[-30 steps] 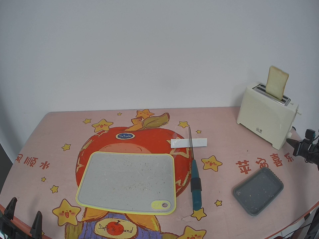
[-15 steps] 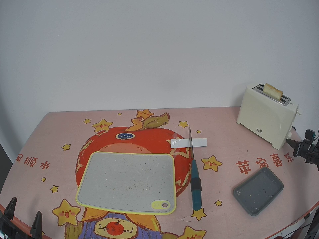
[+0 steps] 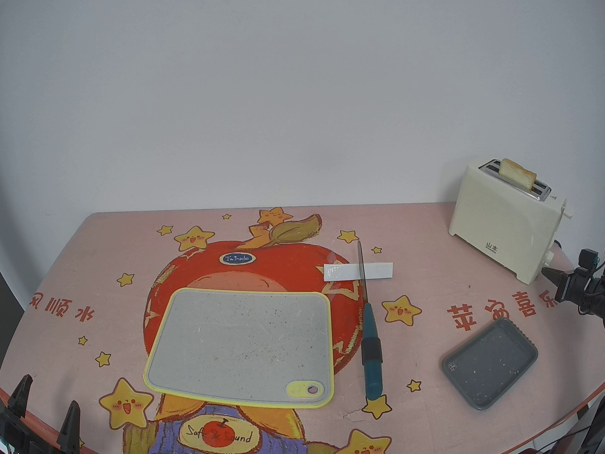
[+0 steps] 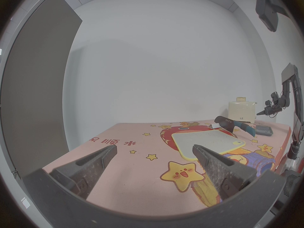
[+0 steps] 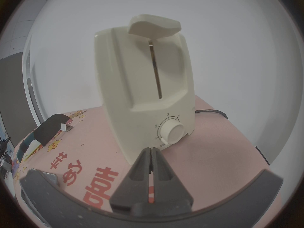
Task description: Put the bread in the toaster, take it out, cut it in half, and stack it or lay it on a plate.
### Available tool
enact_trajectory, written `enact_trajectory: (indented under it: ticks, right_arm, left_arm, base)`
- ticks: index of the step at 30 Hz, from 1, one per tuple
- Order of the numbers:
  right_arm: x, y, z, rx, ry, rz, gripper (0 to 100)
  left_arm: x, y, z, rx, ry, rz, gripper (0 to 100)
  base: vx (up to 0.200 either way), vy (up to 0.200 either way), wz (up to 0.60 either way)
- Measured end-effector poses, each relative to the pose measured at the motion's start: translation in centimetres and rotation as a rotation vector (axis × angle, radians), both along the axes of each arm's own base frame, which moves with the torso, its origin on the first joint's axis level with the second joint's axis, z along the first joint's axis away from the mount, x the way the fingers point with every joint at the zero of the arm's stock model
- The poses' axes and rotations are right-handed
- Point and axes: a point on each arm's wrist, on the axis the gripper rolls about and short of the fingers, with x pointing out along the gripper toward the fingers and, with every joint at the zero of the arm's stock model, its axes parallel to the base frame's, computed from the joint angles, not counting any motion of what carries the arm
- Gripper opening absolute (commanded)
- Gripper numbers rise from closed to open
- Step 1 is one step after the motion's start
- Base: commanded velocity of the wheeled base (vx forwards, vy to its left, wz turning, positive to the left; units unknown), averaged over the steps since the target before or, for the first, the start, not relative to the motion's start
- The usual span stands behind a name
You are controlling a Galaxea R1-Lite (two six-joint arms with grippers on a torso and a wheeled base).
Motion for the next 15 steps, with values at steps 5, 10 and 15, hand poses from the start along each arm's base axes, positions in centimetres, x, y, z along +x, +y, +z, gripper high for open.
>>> enact_trajectory:
  ticks: [5, 10, 15]
  right_arm:
    - [-1.6, 1.4, 1.9, -0.026, -0.056, 0.022, 0]
    - [-3.1, 3.9, 3.2, -0.049, -0.106, 0.092, 0]
    - [-4.2, 6.9, 3.5, -0.054, -0.128, 0.213, 0]
  left_arm:
    - [0.0, 0.0, 0.0, 0.000, 0.000, 0.000, 100]
    - [0.0, 0.0, 0.0, 0.000, 0.000, -0.001, 100]
    - [0.0, 0.0, 0.0, 0.000, 0.000, 0.000, 100]
  base:
    - [0.000, 0.000, 0.00]
    - [0.000, 0.000, 0.00]
    - [0.000, 0.000, 0.00]
